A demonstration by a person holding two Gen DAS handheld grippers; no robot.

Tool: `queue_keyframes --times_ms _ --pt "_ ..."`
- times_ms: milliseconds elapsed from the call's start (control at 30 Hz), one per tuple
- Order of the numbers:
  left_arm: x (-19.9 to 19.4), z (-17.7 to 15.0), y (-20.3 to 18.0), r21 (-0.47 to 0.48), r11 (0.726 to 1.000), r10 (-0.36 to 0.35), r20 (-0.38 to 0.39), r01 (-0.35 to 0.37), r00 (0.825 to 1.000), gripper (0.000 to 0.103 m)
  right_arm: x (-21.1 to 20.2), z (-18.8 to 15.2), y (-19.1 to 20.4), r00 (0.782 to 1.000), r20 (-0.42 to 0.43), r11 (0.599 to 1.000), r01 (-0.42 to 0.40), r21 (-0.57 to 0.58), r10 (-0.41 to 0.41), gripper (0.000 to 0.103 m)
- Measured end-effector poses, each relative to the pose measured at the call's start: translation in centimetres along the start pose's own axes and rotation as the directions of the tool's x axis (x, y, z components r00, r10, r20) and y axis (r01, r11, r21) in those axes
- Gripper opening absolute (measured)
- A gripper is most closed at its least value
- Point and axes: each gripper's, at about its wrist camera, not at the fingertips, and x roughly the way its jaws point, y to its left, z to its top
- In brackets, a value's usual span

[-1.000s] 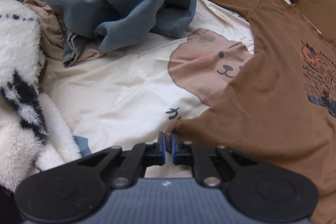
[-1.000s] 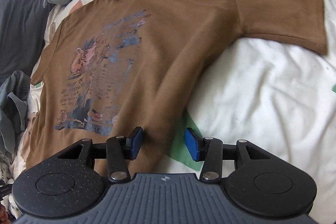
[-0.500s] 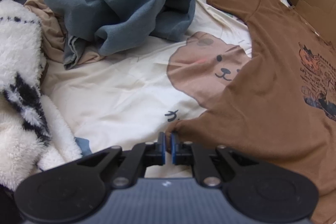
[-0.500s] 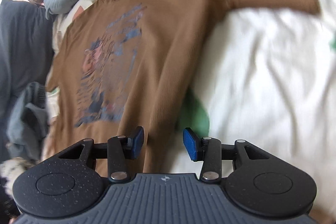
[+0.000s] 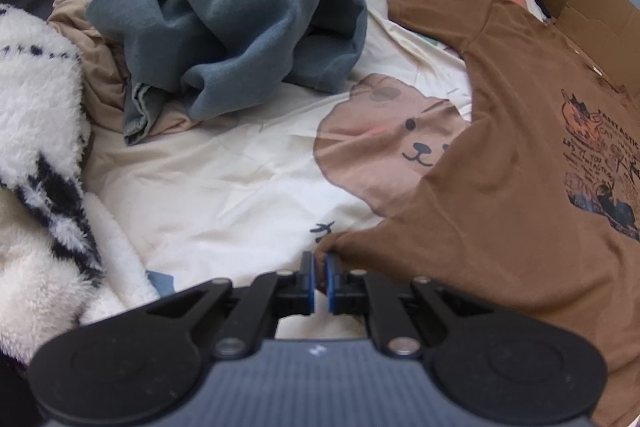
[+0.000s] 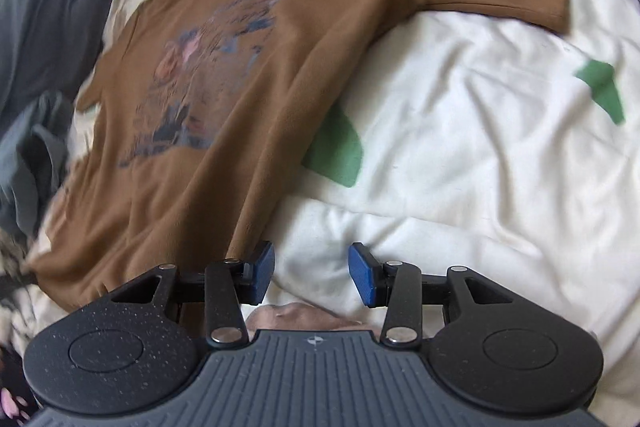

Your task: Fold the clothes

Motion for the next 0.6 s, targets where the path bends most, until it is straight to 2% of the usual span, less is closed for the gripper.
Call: queue_keyframes --times_ms 133,233,333,600 --pt "0.0 -0.1 0.0 -0.003 1.000 0.001 -0.004 -0.001 1.000 0.005 0.8 0.3 1.5 1.000 0.006 0.998 0.005 -0.070 -0.005 0.049" --pt "0.1 -0.2 0.0 0.000 1.000 0.001 -0.008 -0.001 1.000 0.005 0.9 0.8 2.2 0.999 0.031 0.996 -0.030 -0.083 0.033 0.048" --pt "0.2 -0.4 0.0 0.002 1.000 0.000 -0.012 0.000 1.000 0.005 1.5 1.1 2.8 0.999 0.043 0.993 -0.028 -0.116 0.033 0.048" --pt "0.3 -0.7 0.0 0.001 1.000 0.003 -0.020 -0.003 1.000 0.006 3.3 2.4 3.5 0.997 0.053 0.992 -0.054 -0.112 0.061 0.049"
